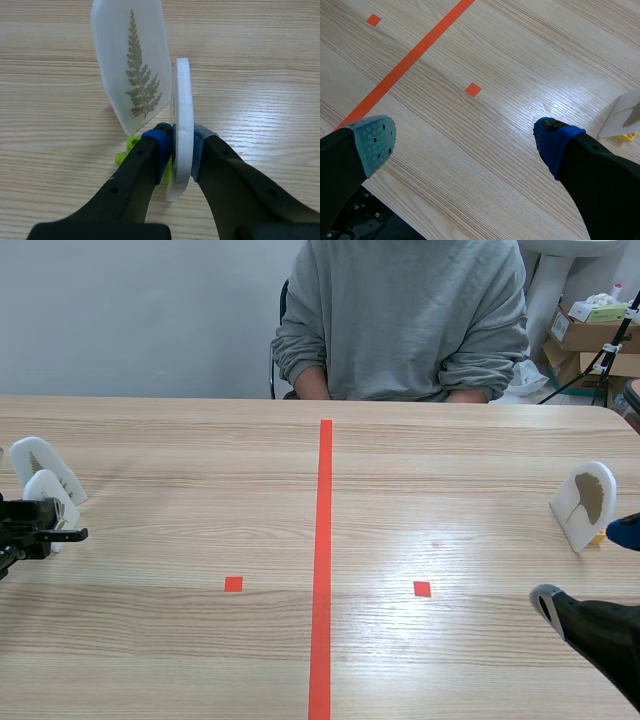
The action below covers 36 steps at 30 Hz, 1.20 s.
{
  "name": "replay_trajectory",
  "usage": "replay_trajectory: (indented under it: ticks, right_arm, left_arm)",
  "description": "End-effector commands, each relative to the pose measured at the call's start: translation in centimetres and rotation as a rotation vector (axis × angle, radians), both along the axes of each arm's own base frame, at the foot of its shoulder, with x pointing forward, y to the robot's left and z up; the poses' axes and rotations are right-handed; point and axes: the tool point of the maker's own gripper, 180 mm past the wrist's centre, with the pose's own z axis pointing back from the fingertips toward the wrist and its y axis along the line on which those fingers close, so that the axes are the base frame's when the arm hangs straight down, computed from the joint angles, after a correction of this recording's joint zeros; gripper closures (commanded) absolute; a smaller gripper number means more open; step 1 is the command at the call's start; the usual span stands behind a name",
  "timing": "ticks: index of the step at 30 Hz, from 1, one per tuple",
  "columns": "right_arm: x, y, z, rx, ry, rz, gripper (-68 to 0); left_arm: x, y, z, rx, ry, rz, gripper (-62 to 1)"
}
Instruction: Do the leaf sorting experiment
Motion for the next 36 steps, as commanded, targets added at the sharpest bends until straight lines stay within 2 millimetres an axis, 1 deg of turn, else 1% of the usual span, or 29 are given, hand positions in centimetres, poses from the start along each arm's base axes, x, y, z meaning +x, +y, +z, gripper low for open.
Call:
replay_trajectory:
  ticks: [1,3,6,7,11,12,14,16,18,21,24,28,30,32,34,36]
  right_arm:
    - [0.0,0.1,0.1,0.008,-0.003,0.012,-56.4]
    - [0.0,0.1,0.1,0.008,-0.003,0.012,-56.4]
    - [0.0,0.1,0.1,0.008,-0.003,0.012,-56.4]
    - [0.0,0.1,0.1,0.008,-0.003,0.012,-56.4]
    - [0.0,0.1,0.1,0.008,-0.003,0.012,-56.4]
    - [0.0,0.1,0.1,0.008,-0.003,0.012,-56.4]
    - [0.0,0.1,0.1,0.008,-0.003,0.012,-56.4]
    - [0.0,0.1,0.1,0.008,-0.003,0.012,-56.4]
    - [0.0,0.1,0.1,0.008,-0.003,0.012,-56.4]
    - [0.0,0.1,0.1,0.008,-0.003,0.012,-56.4]
    - [0.0,0.1,0.1,0.007,-0.003,0.012,-56.4]
    - [0.0,0.1,0.1,0.007,-0.003,0.012,-56.4]
    - [0.0,0.1,0.1,0.007,-0.003,0.012,-56.4]
    - [0.0,0.1,0.1,0.007,-0.003,0.012,-56.4]
    - [0.0,0.1,0.1,0.008,-0.003,0.012,-56.4]
    - [0.0,0.1,0.1,0.008,-0.003,0.012,-56.4]
  left_arm:
    - [0.0,0.3,0.4,0.007,-0.012,0.003,-7.3]
    - [0.0,0.3,0.4,0.006,-0.013,0.004,-15.3]
    - [0.0,0.4,0.5,0.008,-0.013,0.007,-29.1]
    - [0.0,0.4,0.4,0.008,-0.013,0.007,-32.6]
    - [-0.4,0.4,0.2,0.009,-0.008,0.006,-49.8]
    - [-0.6,0.4,0.1,0.01,-0.008,0.005,-53.6]
    - [-1.1,0.5,-0.3,0.013,-0.002,0.004,-58.5]
    - [-1.9,0.3,-0.7,0.013,0.009,-0.01,-60.1]
    - [-2.9,-0.4,-0.7,0.012,0.019,-0.057,-60.1]
    - [-4.7,-1.1,0.1,0.026,0.018,-0.127,-60.1]
    - [-7.3,-3.1,1.1,0.048,0.036,-0.264,-60.0]
    - [-11.4,-6.3,2.4,0.083,0.102,-0.444,-60.0]
    - [-13.5,-8.0,3.7,0.074,0.118,-0.518,-60.0]
    - [-15.3,-9.9,5.6,0.06,0.106,-0.586,-60.0]
    - [-16.8,-12.0,7.8,0.028,0.08,-0.655,-60.0]
    - [-17.8,-13.7,10.0,0.001,0.049,-0.711,-60.0]
